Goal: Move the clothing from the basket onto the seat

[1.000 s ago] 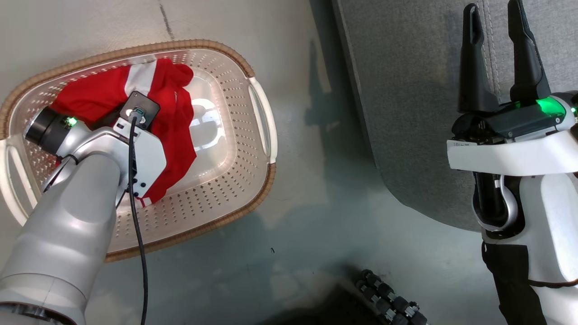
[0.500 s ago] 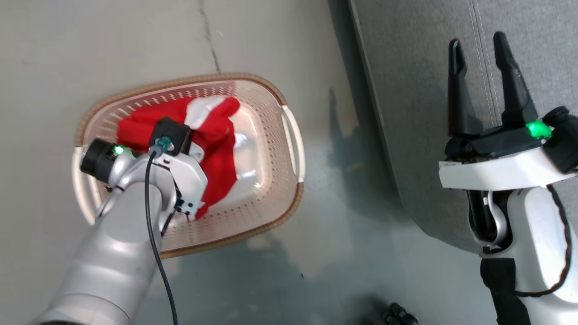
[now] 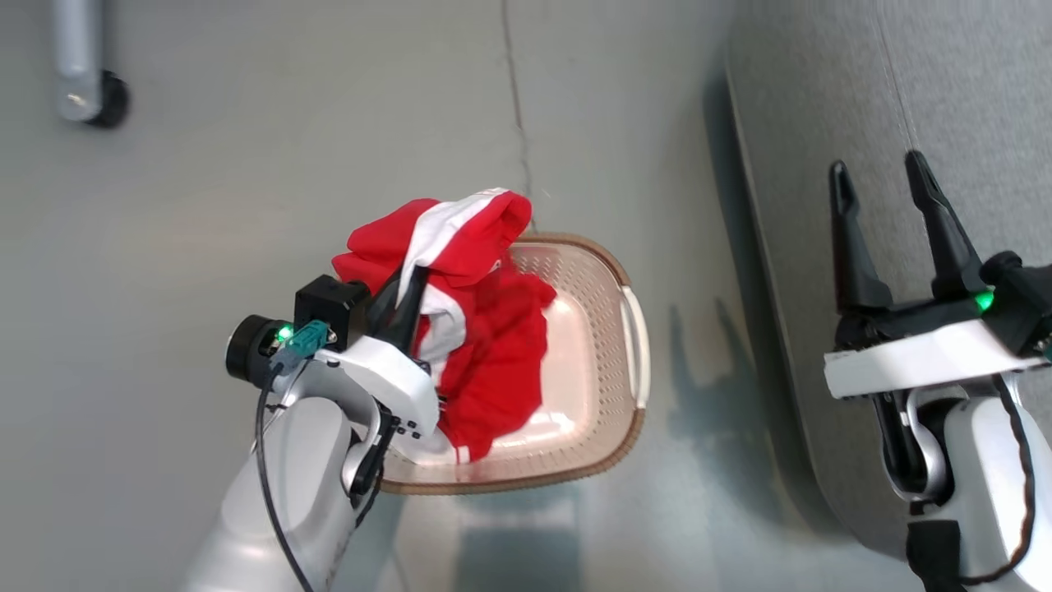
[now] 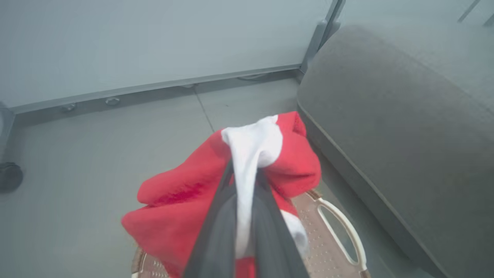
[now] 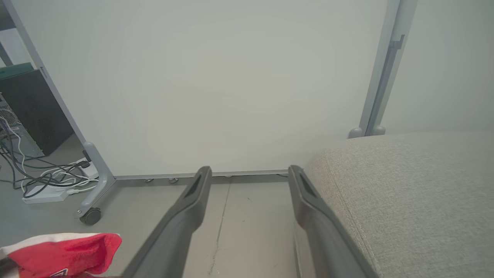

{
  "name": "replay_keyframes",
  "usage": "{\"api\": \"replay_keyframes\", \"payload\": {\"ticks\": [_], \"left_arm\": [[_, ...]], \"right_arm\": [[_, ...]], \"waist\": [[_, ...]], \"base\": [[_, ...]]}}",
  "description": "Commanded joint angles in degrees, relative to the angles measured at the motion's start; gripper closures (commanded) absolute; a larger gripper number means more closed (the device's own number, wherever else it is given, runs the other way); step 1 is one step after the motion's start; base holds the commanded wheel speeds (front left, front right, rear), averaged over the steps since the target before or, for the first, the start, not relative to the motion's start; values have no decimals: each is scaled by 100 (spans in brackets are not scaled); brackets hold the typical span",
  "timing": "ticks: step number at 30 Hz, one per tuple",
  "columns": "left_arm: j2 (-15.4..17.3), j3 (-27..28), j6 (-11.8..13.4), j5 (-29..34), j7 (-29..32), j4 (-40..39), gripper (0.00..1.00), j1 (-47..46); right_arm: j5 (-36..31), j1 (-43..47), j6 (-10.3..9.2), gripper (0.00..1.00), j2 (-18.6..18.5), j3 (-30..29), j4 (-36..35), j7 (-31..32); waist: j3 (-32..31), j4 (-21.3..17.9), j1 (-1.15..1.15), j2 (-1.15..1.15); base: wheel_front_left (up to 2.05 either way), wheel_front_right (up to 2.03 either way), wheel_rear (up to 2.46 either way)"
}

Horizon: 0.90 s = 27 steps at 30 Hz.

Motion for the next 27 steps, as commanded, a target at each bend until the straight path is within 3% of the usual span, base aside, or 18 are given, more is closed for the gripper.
{"api": "replay_keyframes", "payload": {"ticks": [1, 12, 27], "left_arm": [[7, 25, 22, -62, -28, -132, 100, 64], [8, 187, 98, -172, -30, -1994, 100, 869], [14, 162, 181, -99, -29, -3170, 100, 1395]], "right_arm": [[-32, 86, 3, 0, -54, -19, -6, 19], [-39, 627, 3, 0, -41, -108, -89, 341], [72, 1379, 3, 0, 27, 34, -18, 597]], "waist": [[-409, 380, 0, 0], [-1243, 667, 0, 0], [-2302, 626, 0, 0]], "base": [[0, 0, 0], [0, 0, 0], [0, 0, 0]]}}
